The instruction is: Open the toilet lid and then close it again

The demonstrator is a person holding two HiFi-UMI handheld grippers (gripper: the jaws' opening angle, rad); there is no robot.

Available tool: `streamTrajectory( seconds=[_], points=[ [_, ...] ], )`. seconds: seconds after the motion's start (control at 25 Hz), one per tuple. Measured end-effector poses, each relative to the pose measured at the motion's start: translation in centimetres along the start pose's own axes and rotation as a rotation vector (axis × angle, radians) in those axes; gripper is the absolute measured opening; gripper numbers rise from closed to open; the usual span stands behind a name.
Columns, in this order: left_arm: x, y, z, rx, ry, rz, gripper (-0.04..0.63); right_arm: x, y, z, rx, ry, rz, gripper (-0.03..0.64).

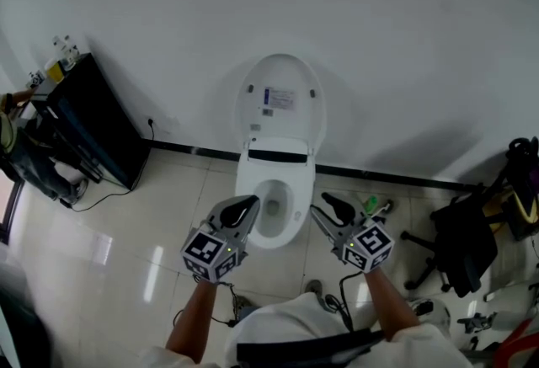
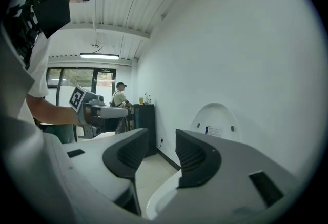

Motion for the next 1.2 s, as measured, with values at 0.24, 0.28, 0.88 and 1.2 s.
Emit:
streamTrajectory(
  seconds=[0.24,0.28,0.88,1.2],
  points=[
    [0.0,0.5,-0.5,0.004,-0.005,0.014,0.005,0.0,0.2,-0.7,-0.016,0.016,0.006,0.164],
    [0.0,0.6,-0.4,0.003,-0.018,0.019,0.003,0.0,0.2,-0.7,-0.016,0.018,0.008,0.164],
    [-1.2,-0.1,-1.0,0.007,0.049,-0.034,0.003,0.7,-0.3,-1.2,-0.045,-0.007,-0.024,0.164],
    [-4.1,-1.7,-1.2,0.008,0.045,-0.012,0.003,1.6,-1.8,-2.3,-0.085,-0.054,0.001,0.164]
  ],
)
Point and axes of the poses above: the fingertips, and each gripper's own axes: x forward along the fingers, y to its right, z out of its underside, the point moved 5 cm from there along -x, backward along the fingers, and after that the axes turned 6 degrees about z, right-handed, at the moved point
